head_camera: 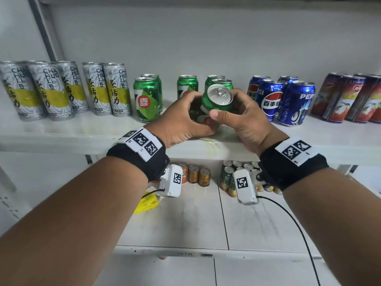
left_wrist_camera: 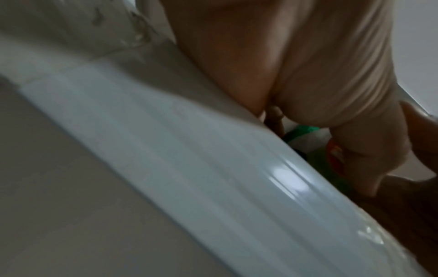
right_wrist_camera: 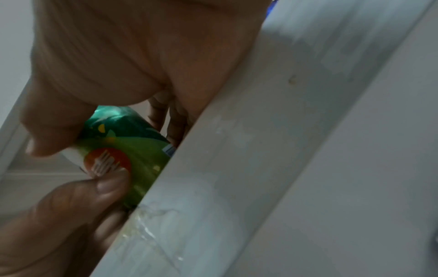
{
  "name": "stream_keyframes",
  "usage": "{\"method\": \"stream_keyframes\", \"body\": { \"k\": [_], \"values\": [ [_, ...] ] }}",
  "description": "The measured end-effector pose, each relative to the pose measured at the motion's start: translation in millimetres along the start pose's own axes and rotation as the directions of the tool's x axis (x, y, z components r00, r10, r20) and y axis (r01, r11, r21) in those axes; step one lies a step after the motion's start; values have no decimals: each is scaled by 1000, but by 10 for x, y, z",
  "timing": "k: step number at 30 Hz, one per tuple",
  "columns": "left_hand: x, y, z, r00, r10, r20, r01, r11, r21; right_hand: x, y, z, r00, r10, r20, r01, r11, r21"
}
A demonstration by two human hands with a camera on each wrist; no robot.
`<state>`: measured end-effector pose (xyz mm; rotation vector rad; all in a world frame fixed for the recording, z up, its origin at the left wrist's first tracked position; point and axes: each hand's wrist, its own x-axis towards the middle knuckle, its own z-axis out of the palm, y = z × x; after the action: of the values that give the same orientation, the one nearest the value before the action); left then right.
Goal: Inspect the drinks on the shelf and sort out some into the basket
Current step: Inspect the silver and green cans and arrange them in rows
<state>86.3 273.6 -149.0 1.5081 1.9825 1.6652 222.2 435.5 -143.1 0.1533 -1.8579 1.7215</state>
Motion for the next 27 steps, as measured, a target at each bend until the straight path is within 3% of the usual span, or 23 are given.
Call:
{"method": "stream_keyframes", "body": {
  "k": [9,18,27],
  "values": [
    [-31,10,21,999,-46,-6,44,979,-198,23,-18,33,993,114,18,-115,993,24],
    [-18,61,36,994,-68,89,72,996,-47,38,-47,50,990,142,-14,-142,989,-39],
    [-14,69,51,993,-100,54,107,984,-145,74,-1,-15,988,155,-14,-153,984,89]
  ]
}}
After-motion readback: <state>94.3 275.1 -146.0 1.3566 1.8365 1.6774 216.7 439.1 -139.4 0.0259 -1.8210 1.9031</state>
